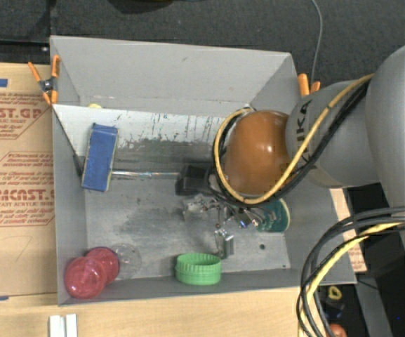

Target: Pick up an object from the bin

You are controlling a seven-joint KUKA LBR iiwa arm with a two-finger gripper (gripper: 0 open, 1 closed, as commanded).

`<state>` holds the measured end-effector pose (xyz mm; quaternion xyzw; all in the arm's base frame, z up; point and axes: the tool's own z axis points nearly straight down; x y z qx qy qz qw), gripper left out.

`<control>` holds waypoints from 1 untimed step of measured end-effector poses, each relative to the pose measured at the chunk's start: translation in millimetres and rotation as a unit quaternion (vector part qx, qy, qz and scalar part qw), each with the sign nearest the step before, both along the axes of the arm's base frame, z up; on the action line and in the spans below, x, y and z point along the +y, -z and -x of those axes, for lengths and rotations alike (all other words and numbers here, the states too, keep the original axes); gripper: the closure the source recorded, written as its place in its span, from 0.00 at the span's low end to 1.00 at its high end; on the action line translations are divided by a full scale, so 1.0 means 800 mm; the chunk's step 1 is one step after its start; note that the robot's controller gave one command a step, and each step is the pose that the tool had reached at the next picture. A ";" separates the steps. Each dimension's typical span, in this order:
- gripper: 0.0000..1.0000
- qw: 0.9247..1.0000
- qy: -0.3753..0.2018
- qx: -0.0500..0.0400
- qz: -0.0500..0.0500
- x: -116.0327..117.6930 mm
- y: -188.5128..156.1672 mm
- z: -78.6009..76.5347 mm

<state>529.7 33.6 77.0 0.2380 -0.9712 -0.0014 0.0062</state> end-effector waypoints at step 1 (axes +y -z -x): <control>0.00 0.975 -0.221 0.004 -0.003 0.027 -0.001 0.030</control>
Offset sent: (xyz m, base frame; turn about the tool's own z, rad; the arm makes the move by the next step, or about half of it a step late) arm -0.0177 0.0305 -0.0070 0.4105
